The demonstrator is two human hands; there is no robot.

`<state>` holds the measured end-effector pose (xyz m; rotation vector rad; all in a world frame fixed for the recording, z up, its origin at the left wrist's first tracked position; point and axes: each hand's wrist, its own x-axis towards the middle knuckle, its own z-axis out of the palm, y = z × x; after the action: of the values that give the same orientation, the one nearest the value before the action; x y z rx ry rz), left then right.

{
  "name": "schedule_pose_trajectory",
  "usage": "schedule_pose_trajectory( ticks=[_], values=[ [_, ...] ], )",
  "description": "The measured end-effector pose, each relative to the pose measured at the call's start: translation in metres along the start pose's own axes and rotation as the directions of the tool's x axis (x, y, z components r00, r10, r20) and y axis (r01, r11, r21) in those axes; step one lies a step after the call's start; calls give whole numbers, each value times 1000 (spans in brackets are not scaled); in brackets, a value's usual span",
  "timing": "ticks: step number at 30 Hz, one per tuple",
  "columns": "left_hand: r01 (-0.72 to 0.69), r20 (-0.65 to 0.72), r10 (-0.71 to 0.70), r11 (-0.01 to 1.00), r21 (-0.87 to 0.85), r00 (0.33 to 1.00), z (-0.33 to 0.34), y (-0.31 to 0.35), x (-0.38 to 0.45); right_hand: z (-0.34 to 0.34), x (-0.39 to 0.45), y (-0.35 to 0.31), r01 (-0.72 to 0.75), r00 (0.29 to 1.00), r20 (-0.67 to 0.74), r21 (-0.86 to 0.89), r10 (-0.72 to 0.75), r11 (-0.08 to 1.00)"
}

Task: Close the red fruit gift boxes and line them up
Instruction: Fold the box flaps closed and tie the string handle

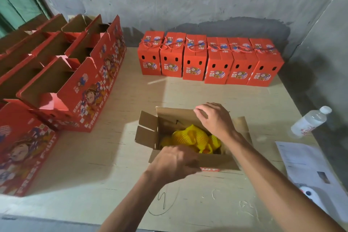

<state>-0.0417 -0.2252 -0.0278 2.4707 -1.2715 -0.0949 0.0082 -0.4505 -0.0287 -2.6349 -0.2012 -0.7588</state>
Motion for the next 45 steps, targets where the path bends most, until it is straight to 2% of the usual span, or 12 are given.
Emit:
schedule_pose_trajectory(
  ticks=[3,5,7,9,12,16,20,26,36,42,45],
  values=[
    [-52,-152,70,991,123,986,0,0,4,5,5,-1,-63,998,-6,-38,63,997],
    [-61,-274,108,983,174,956,-5,1,9,11,16,-1,-200,979,24,-81,202,977],
    [-62,-327,135,973,223,936,-5,0,12,18,30,0,-336,936,51,-164,348,928],
    [-107,-355,186,967,232,916,6,-3,6,21,42,1,-396,909,75,-157,410,905],
    [-197,-378,243,968,158,893,31,-4,-13,23,50,5,-387,915,65,-144,399,911],
    [-170,-462,197,980,99,865,59,-4,-30,29,50,8,-357,933,-11,-152,359,922],
    [-130,-438,121,991,10,891,67,-3,-34,33,46,9,-310,950,-93,-171,298,935],
    [-128,-438,107,992,-19,892,61,-2,-29,44,43,14,-231,963,-194,-216,190,949],
    [-52,-368,33,998,-41,929,40,-2,-17,45,42,19,-197,960,-233,-164,156,967],
    [-58,-401,33,997,-49,915,48,-1,-23,46,43,25,-194,964,-202,-101,171,976],
    [-64,-390,43,997,-43,920,47,-4,-20,52,42,33,-233,966,-143,-111,217,966]
  ],
)
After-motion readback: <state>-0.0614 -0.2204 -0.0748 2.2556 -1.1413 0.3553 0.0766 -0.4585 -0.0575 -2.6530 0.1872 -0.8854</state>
